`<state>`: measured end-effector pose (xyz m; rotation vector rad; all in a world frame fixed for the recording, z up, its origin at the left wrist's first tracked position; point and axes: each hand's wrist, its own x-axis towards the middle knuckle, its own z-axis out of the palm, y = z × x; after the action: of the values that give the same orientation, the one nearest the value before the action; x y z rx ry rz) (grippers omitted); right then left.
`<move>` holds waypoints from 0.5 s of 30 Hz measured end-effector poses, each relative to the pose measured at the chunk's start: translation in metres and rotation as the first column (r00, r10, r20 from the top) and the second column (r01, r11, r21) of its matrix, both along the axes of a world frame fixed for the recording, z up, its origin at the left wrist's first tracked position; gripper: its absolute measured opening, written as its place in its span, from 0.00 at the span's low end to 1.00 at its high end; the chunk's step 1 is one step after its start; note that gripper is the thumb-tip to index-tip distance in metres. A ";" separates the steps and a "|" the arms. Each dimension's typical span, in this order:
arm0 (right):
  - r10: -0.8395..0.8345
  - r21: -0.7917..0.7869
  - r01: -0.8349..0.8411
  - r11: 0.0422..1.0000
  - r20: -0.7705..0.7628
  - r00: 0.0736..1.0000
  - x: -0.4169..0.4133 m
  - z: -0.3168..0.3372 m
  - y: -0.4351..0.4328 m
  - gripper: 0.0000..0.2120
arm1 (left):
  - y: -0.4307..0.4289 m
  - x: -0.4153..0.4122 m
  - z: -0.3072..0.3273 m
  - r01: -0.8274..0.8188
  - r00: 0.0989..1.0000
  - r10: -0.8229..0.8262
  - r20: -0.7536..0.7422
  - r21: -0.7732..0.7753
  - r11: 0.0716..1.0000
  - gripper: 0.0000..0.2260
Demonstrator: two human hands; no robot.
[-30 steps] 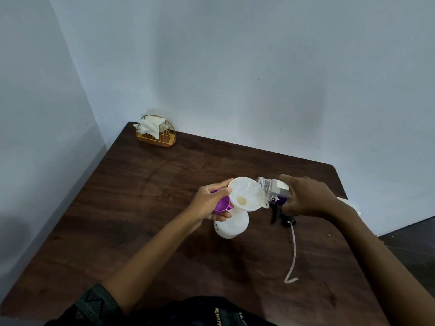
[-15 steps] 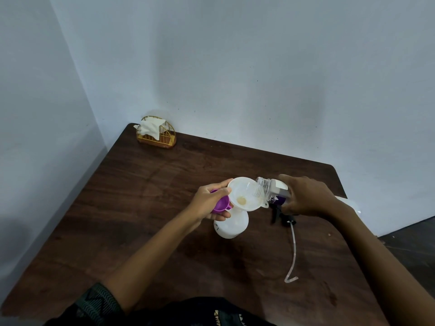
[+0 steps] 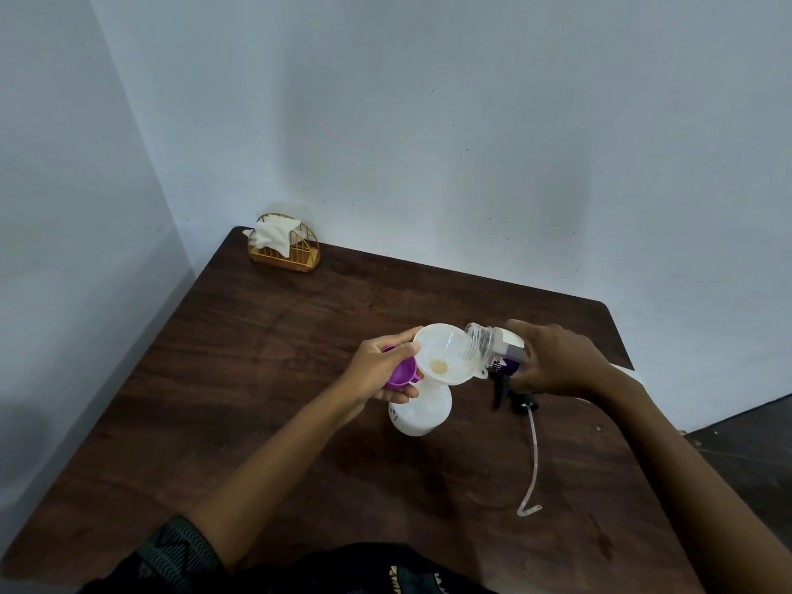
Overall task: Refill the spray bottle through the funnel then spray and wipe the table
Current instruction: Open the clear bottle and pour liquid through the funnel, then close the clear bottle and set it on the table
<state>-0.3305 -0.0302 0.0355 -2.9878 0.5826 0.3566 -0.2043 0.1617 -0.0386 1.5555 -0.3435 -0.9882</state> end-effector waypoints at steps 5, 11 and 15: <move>-0.088 0.276 0.056 0.959 0.102 0.991 -0.003 -0.013 -0.008 0.16 | 0.000 0.000 0.001 0.003 1.000 -0.003 0.001 -0.004 1.000 0.18; -0.226 0.666 0.021 0.746 0.223 0.948 -0.006 -0.024 -0.013 0.22 | 0.002 0.001 0.003 0.008 1.000 -0.008 0.021 -0.007 1.000 0.18; -0.398 0.825 -0.026 0.564 0.299 0.867 -0.011 -0.024 -0.021 0.22 | 0.001 0.002 0.001 0.012 0.998 -0.012 0.059 0.001 1.000 0.18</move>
<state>-0.3416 -0.0514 0.0113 -1.9561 0.4928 -0.1103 -0.2027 0.1632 -0.0372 1.5875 -0.3938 -0.9530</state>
